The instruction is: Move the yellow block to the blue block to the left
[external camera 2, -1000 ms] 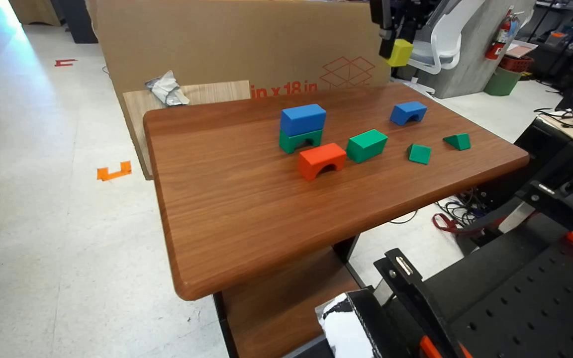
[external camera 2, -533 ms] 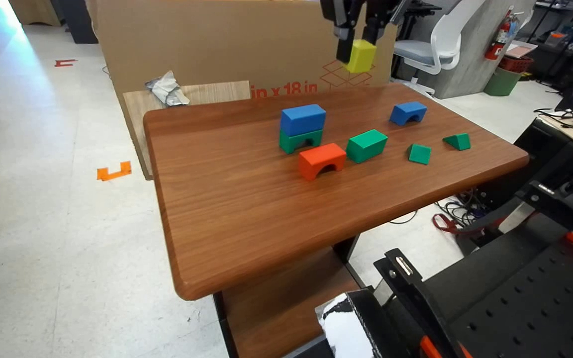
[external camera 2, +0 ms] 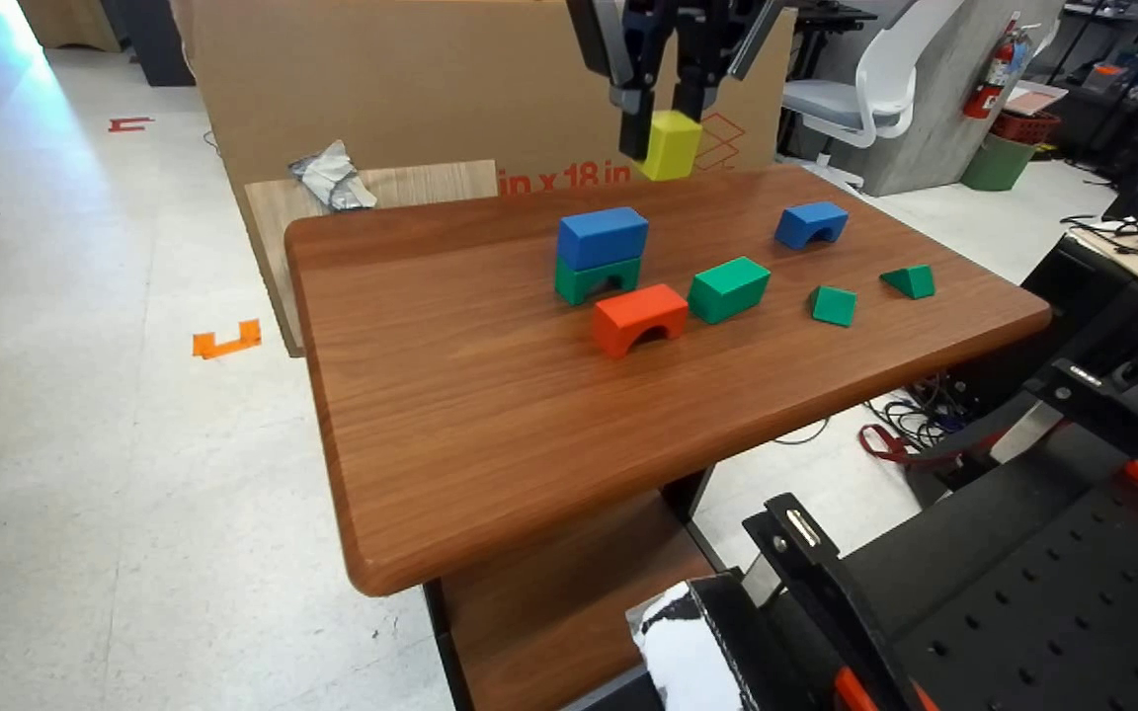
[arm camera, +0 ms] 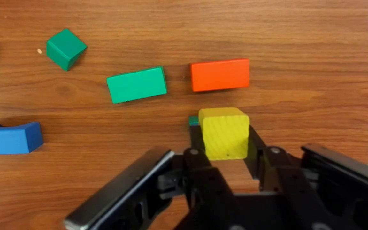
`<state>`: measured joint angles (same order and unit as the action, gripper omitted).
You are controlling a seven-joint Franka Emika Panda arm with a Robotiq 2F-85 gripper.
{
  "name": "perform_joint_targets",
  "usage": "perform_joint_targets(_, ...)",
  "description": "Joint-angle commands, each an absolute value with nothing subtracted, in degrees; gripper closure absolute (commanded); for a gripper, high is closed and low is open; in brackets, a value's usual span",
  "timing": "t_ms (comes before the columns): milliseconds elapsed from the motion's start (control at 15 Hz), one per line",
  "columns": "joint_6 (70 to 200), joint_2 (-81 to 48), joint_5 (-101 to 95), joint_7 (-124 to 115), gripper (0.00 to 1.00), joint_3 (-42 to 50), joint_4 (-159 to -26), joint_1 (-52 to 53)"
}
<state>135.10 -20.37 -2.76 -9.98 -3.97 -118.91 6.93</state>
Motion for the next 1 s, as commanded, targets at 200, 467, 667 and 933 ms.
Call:
perform_joint_targets(200,137.8,-23.5,-2.0,-10.7,0.92,-3.8,-116.9,7.5)
perform_joint_targets(467,138.7,-25.8,-1.8,-10.8,0.92,-3.8,-115.1,7.6)
perform_joint_targets(667,139.1,-27.2,-1.6,-10.7,0.92,-3.8,-113.8,7.6)
perform_joint_targets(933,139.3,-28.6,-1.2,-10.0,0.92,-4.1,-112.4,7.5)
